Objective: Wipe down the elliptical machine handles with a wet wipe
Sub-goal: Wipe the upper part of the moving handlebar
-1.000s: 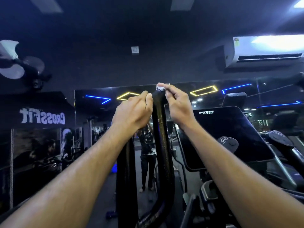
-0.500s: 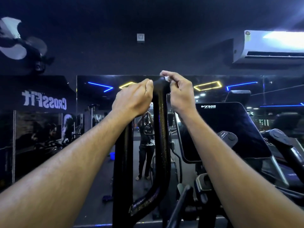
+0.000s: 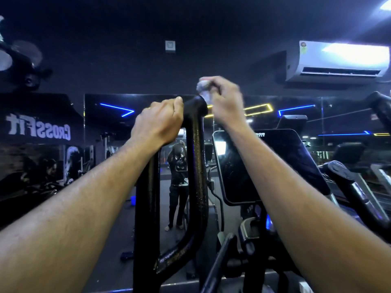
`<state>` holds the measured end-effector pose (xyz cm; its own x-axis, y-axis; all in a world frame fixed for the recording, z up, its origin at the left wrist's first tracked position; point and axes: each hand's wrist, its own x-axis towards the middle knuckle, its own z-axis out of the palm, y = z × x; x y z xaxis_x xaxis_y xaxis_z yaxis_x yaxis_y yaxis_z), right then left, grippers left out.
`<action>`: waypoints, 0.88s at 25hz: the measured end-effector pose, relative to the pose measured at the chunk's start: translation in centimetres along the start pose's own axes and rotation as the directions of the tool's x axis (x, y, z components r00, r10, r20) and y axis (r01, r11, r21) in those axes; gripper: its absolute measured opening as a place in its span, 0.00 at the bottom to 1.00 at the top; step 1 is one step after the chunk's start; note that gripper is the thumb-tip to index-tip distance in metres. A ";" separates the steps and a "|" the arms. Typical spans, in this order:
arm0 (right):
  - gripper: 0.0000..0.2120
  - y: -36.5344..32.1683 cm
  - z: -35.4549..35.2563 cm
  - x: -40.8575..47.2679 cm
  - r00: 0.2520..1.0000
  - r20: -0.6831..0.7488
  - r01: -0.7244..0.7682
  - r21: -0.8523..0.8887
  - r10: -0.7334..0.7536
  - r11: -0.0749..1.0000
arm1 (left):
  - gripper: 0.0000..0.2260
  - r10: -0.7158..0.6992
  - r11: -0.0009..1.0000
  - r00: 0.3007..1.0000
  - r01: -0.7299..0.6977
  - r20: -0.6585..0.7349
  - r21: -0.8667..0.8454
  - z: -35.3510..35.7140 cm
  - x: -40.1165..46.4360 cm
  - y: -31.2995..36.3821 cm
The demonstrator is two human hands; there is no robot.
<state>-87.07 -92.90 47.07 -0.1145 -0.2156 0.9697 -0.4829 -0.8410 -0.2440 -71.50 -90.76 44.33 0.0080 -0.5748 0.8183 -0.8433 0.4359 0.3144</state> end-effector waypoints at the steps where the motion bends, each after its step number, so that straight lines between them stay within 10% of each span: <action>1: 0.14 -0.1 0.7 0.1 0.998 0.053 -0.017 -0.026 0.018 1.000 | 0.24 -0.011 1.000 1.000 0.011 0.000 0.001 0.0 -0.1 0.0; 8: 0.18 1.9 -0.7 -6.7 0.968 -0.041 0.235 -0.178 -0.246 0.956 | 0.25 -0.004 1.000 0.999 0.003 -0.038 -0.027 0.1 -0.3 0.1; 16: 0.12 -0.1 0.9 -2.4 0.866 0.328 0.481 -0.338 -0.378 0.809 | 0.31 -0.234 0.961 0.972 0.231 0.003 -0.151 0.3 -0.8 -1.9; 22: 0.27 2.2 -2.5 -7.2 0.795 0.414 0.551 -0.190 -0.443 0.812 | 0.37 -0.310 0.904 0.950 0.284 -0.034 -0.320 1.3 -2.3 -3.5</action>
<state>-89.42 -91.96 39.57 0.4822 -0.0046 0.8761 -0.6207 -0.7075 0.3379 -69.28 -91.92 40.74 0.2873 -0.6581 0.6960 -0.5880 0.4524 0.6705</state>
